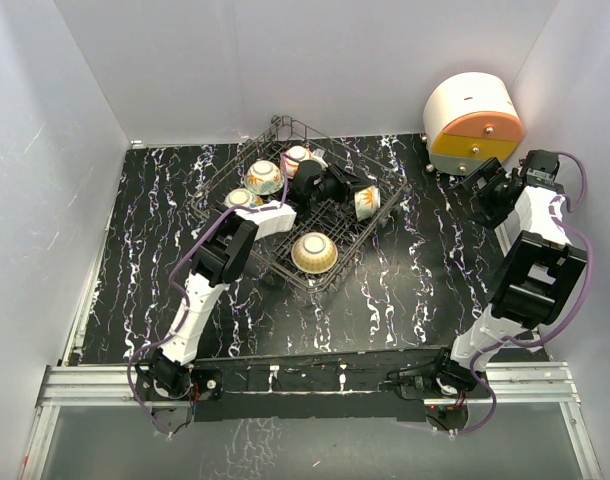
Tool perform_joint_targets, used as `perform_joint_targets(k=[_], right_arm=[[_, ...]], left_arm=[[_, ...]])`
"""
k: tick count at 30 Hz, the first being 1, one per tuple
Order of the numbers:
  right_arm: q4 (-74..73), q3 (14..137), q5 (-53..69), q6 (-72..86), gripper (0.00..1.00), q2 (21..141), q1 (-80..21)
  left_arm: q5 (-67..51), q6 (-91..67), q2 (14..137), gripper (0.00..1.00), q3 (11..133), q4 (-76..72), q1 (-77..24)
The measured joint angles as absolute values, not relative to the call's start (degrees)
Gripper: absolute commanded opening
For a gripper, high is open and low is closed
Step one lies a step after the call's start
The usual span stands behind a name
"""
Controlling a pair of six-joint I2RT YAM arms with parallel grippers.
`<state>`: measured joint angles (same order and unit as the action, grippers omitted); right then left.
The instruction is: Load the bowls into the dish rack
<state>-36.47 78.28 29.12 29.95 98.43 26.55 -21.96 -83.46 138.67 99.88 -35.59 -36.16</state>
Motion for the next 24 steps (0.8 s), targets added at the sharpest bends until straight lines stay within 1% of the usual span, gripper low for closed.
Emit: perform_joint_targets(k=[5, 11, 18, 21, 24], right_arm=[[-36.1, 78.4, 29.1, 29.8, 0.99, 99.7, 26.9], [-35.9, 79.4, 29.6, 29.5, 0.99, 102.6, 26.9], [-35.9, 79.4, 30.0, 28.9, 0.99, 103.2, 26.9], [-35.8, 79.4, 30.0, 28.8, 0.99, 103.2, 26.9], [-35.8, 79.4, 30.0, 28.7, 0.99, 103.2, 26.9]], left_arm=[[-22.0, -87.4, 140.4, 0.0, 100.8, -40.8, -35.8], [-22.1, -87.9, 141.9, 0.0, 100.7, -41.7, -35.5], [-21.8, -89.1, 140.9, 0.0, 95.6, -47.2, -35.0], [-22.0, -88.9, 139.2, 0.05, 92.8, -47.9, -34.7], [-22.8, -87.2, 137.0, 0.16, 90.0, -47.5, -33.7]])
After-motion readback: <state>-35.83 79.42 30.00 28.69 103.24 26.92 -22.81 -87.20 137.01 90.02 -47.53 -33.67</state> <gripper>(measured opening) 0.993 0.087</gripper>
